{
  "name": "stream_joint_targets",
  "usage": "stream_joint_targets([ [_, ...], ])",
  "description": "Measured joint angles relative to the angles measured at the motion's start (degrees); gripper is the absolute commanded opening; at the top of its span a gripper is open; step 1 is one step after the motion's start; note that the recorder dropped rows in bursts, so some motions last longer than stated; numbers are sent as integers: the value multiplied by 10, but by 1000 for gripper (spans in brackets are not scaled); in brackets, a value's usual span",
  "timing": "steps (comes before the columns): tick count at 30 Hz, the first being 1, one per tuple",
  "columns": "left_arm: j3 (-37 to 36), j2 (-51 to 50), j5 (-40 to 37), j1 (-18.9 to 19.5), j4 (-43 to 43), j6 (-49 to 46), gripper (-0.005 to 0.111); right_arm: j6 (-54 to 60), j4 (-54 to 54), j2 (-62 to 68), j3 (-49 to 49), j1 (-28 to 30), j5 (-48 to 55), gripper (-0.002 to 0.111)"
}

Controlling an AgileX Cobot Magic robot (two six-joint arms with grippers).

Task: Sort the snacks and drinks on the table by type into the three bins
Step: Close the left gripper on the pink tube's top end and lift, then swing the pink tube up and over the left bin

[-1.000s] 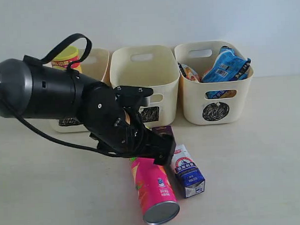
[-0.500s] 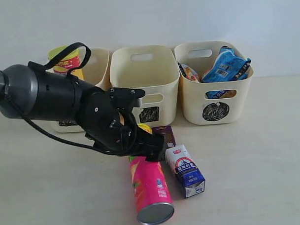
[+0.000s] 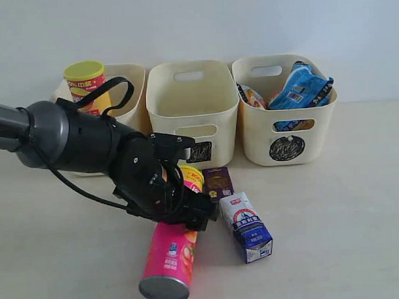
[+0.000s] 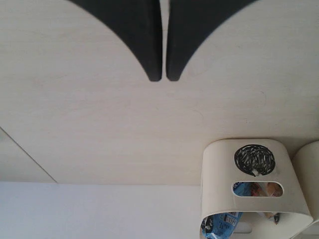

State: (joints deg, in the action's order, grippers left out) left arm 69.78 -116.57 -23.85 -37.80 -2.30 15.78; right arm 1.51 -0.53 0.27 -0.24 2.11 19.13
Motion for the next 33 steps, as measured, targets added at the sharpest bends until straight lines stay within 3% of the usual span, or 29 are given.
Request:
stream_joint_targets([
  [4,0,0,-9,1,-9,1,58,0,0,0,0,0,0,0],
  [6,0,0,-10,1,-10,1,43,0,0,0,0,0,0,0],
  [9,1,0,-13,1,-12,1,3,0,0,0,0,0,0,0],
  [21,1,15,-31,7,-42,19,4,0,0,0,0,0,0,0],
  [33,1,156,-87,12,-82,20,4,0,0,0,0,0,0,0],
])
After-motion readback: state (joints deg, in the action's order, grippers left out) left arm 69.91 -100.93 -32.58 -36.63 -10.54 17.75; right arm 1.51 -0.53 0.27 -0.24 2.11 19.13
